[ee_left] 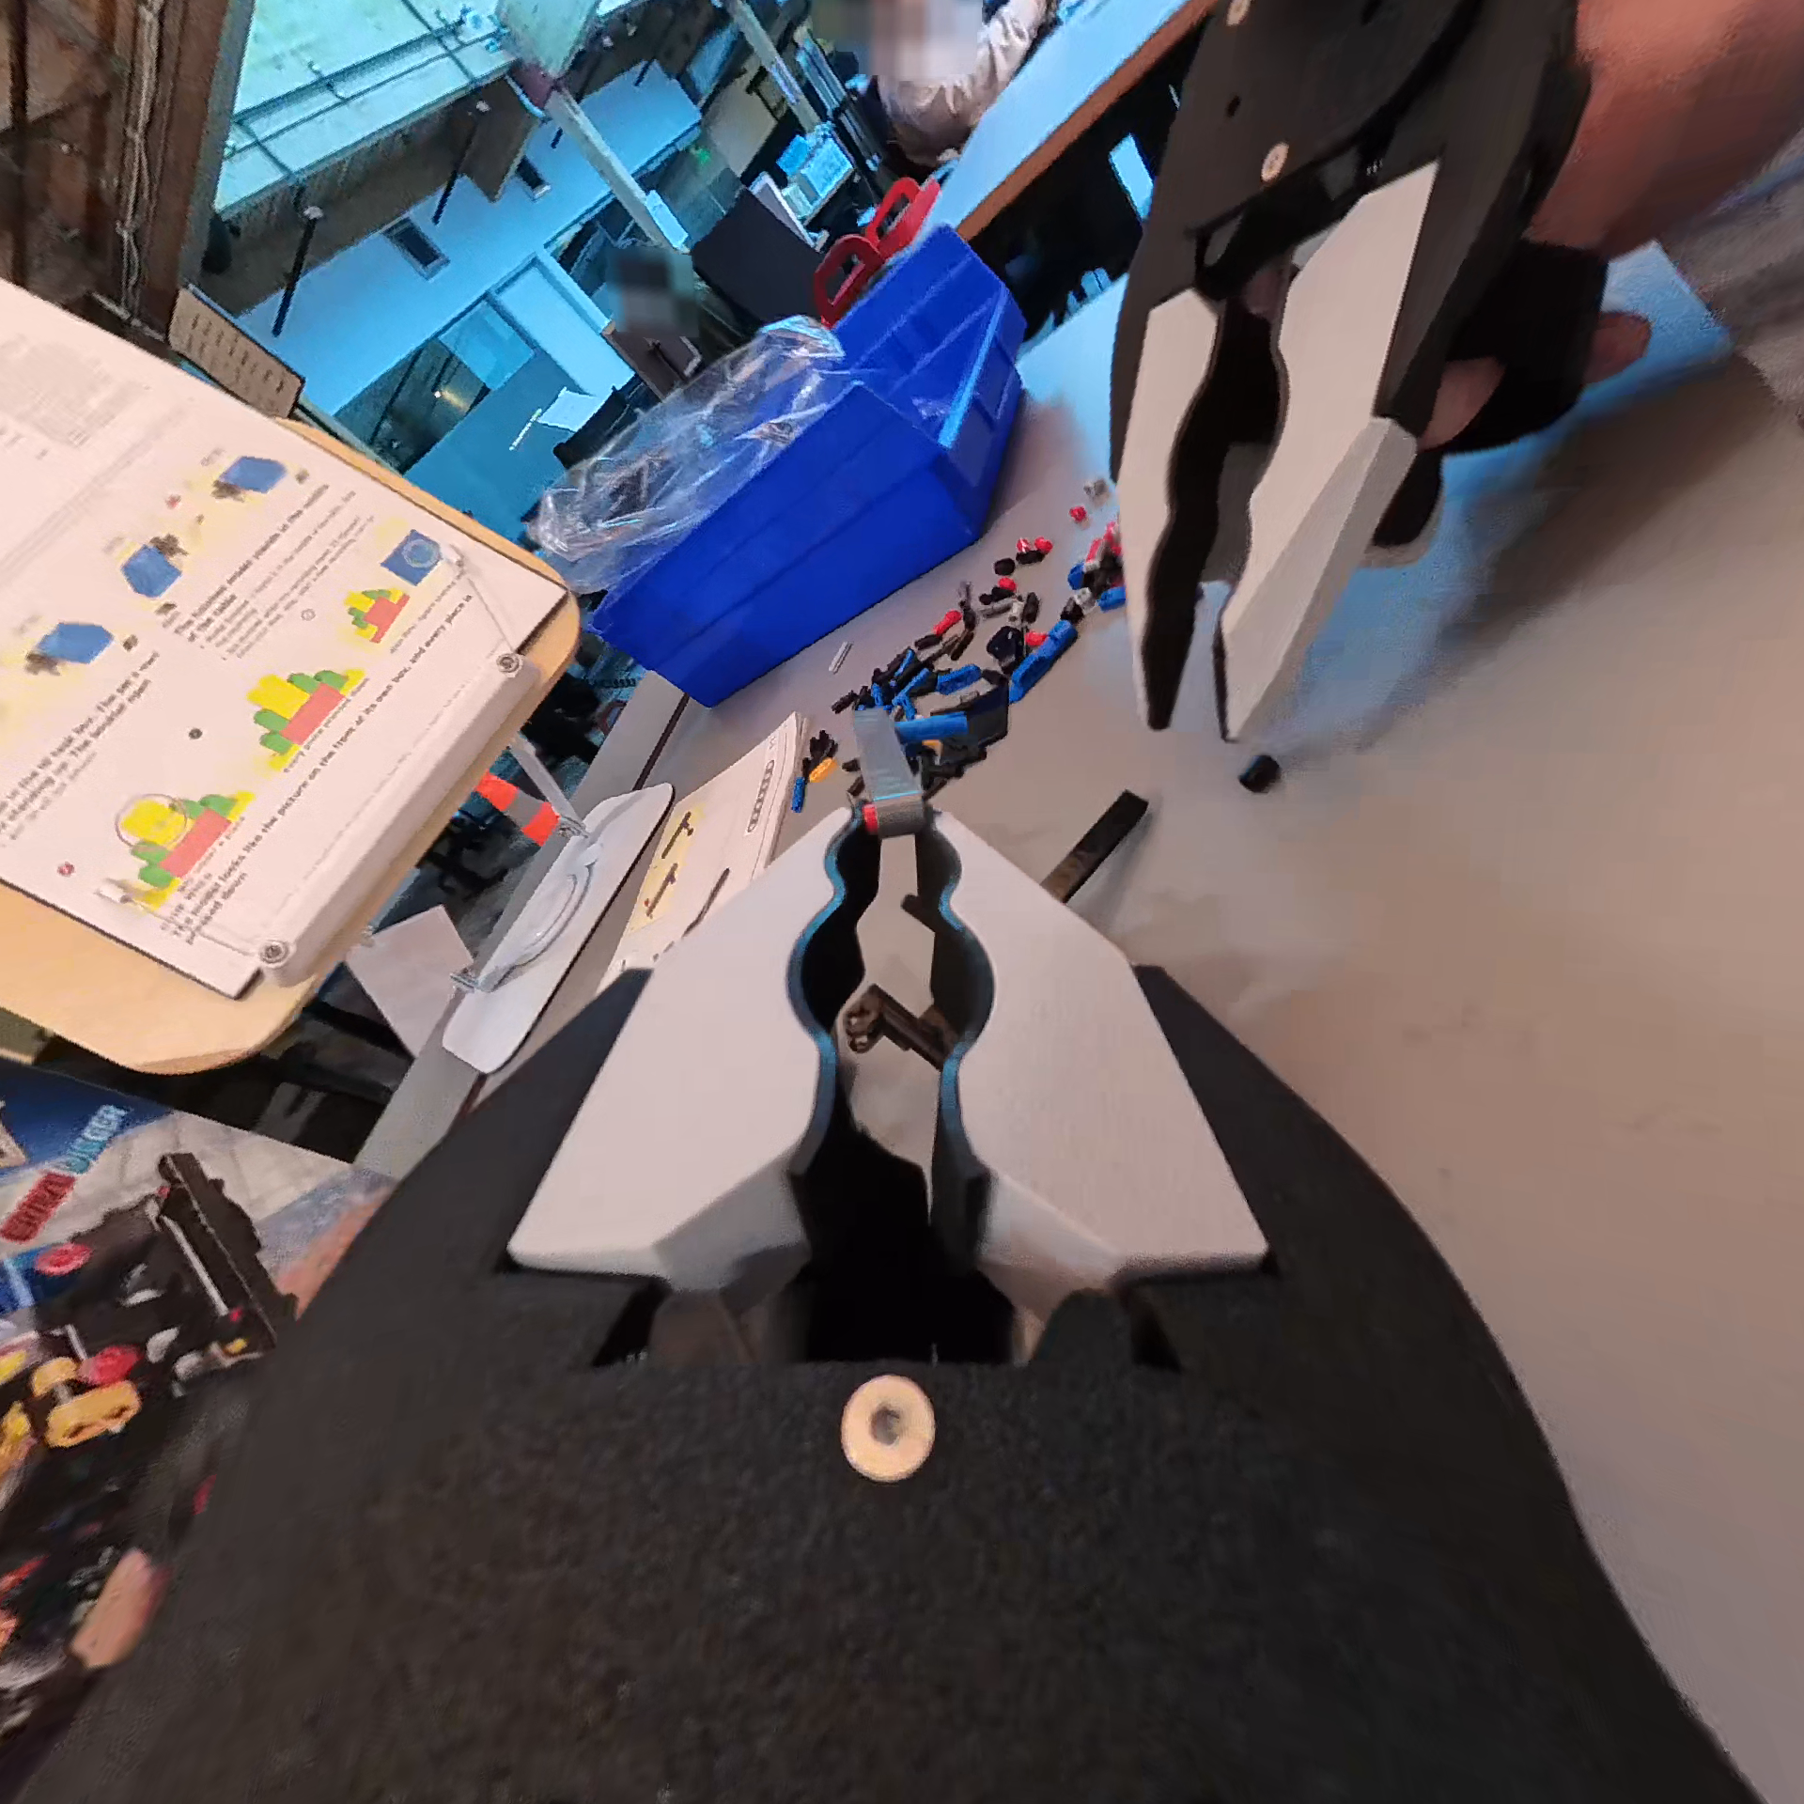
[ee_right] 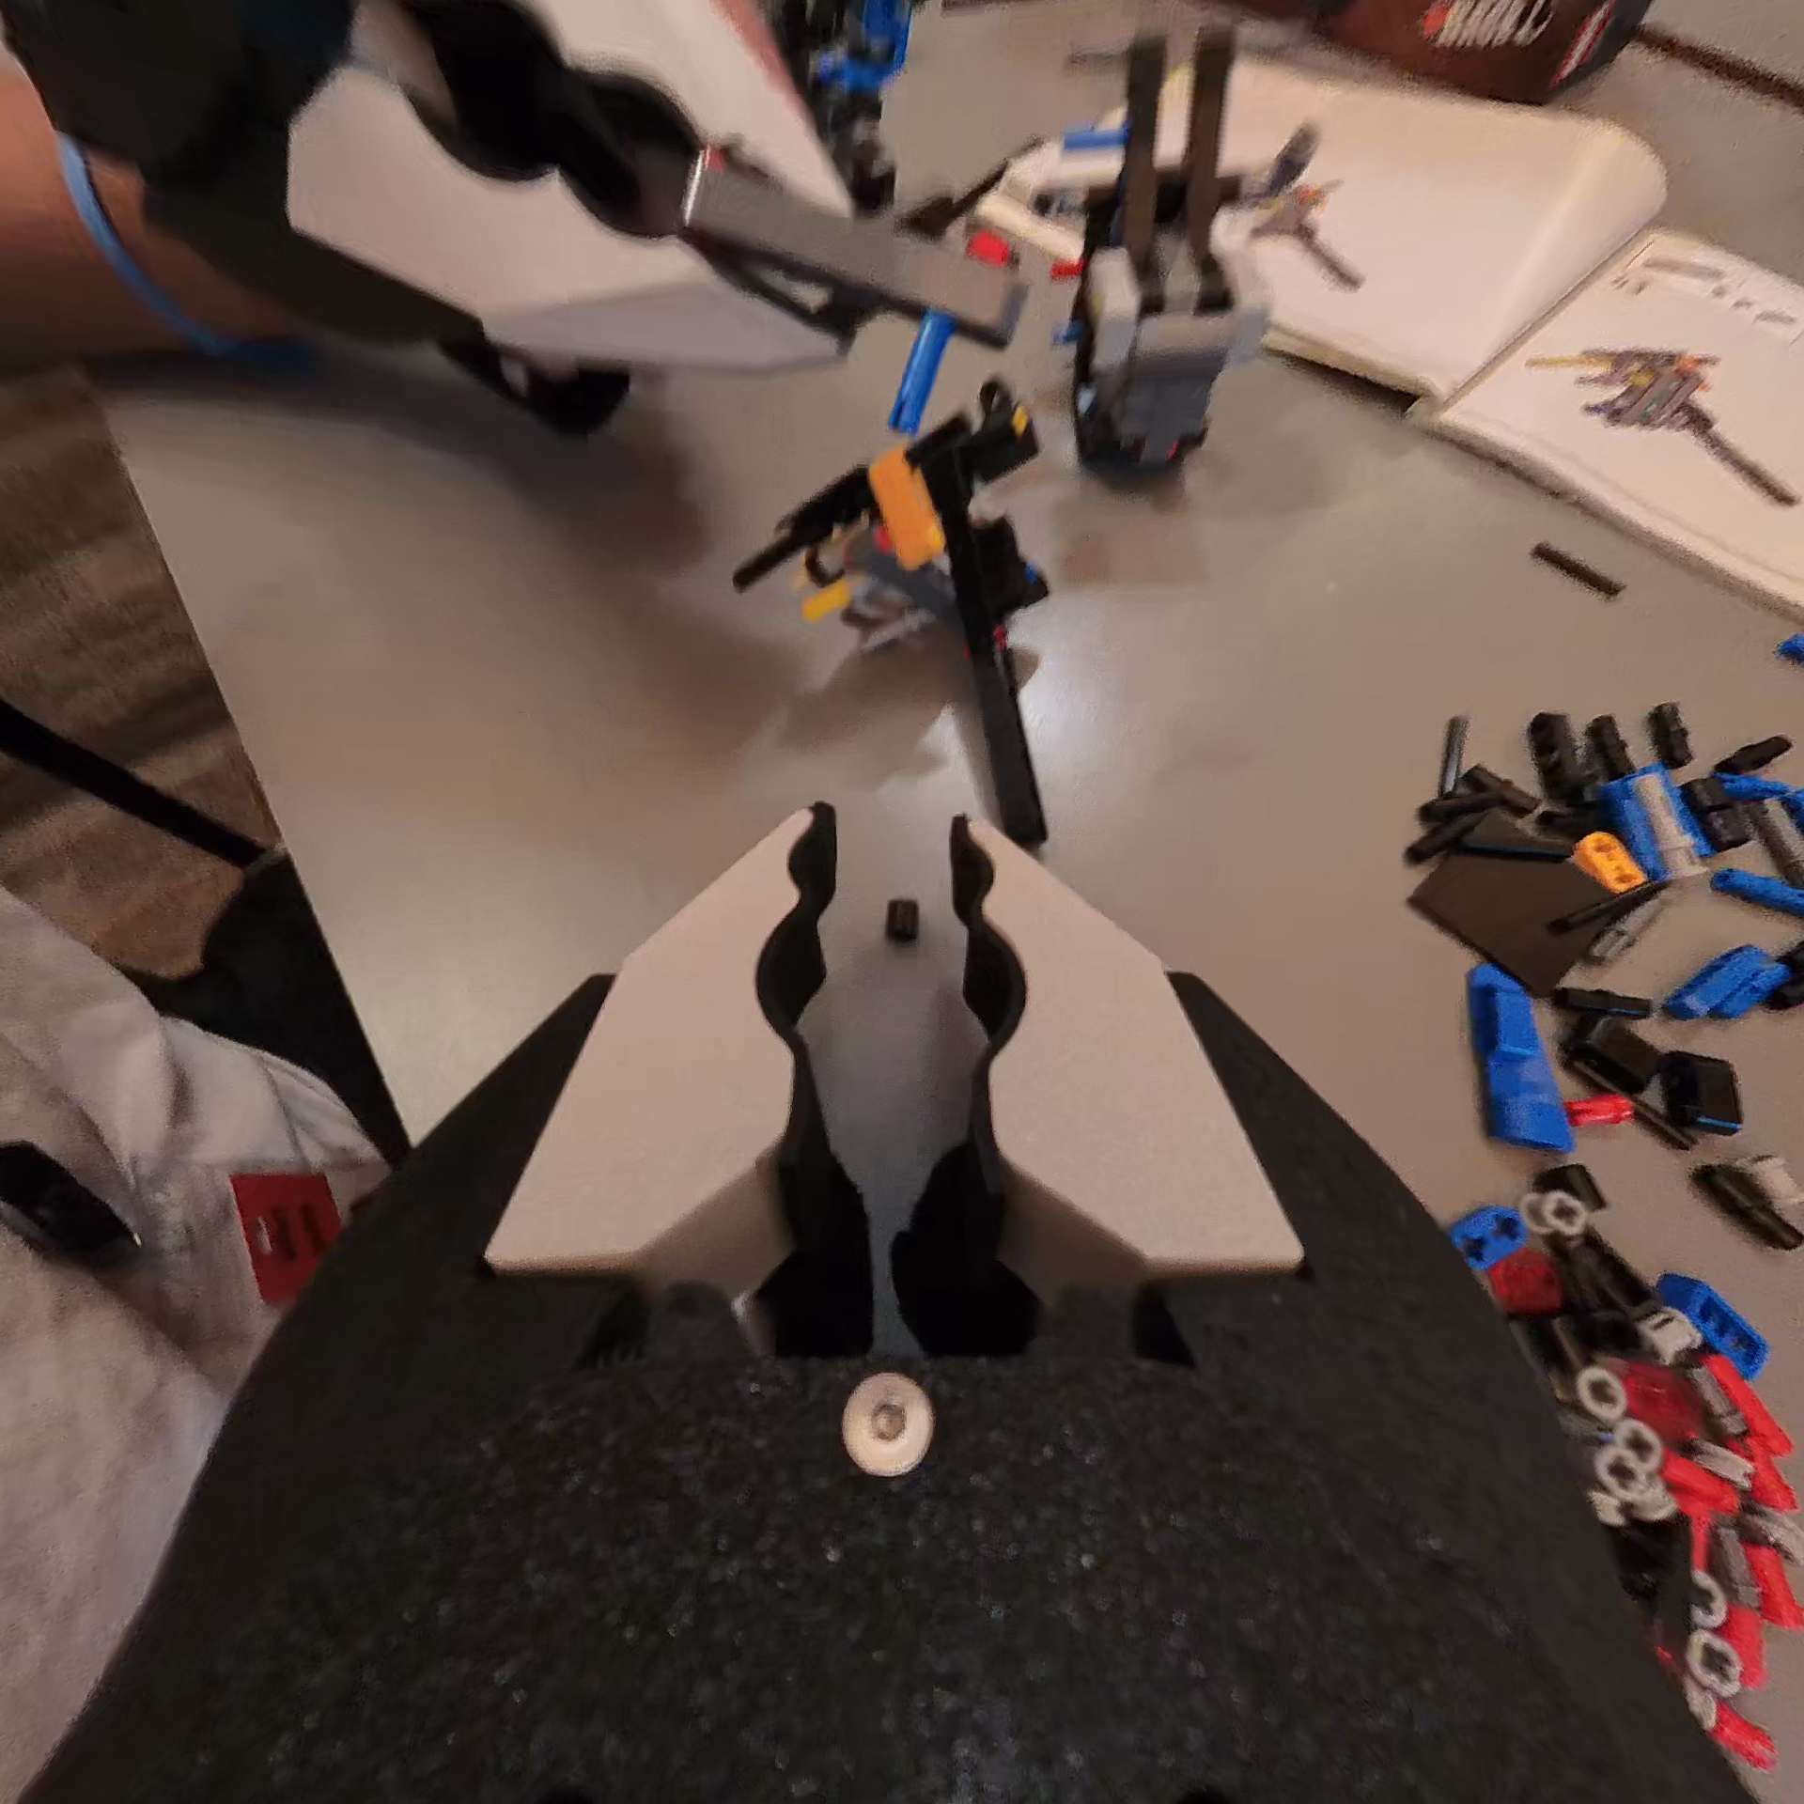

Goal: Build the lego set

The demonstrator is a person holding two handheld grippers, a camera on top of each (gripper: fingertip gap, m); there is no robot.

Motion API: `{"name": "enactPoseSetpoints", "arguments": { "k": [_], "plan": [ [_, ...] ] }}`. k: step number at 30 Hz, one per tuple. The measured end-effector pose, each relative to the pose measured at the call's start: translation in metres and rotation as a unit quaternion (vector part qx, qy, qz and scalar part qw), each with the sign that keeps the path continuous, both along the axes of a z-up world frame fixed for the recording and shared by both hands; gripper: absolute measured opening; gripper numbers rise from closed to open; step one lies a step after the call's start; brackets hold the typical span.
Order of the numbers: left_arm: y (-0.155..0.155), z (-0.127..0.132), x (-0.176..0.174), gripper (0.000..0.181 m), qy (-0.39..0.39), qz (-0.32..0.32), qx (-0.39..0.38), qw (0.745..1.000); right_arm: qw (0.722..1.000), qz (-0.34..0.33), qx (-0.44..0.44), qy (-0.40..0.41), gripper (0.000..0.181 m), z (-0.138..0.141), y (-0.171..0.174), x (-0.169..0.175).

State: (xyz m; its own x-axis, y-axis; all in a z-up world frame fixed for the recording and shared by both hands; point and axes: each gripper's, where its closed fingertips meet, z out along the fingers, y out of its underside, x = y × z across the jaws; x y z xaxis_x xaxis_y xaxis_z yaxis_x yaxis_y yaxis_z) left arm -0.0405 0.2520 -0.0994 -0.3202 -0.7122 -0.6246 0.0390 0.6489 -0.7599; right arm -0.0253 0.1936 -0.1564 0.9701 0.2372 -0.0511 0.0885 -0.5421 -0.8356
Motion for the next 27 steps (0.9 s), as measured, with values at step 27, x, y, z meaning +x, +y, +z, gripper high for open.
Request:
{"name": "enactPoseSetpoints", "arguments": {
  "k": [27],
  "plan": [
    [-0.017,0.008,-0.008,0.039,0.134,-0.089,-0.225,0.961,0.956,0.017,0.161,-0.245,0.003,0.066,0.026,-0.004]
  ]
}}
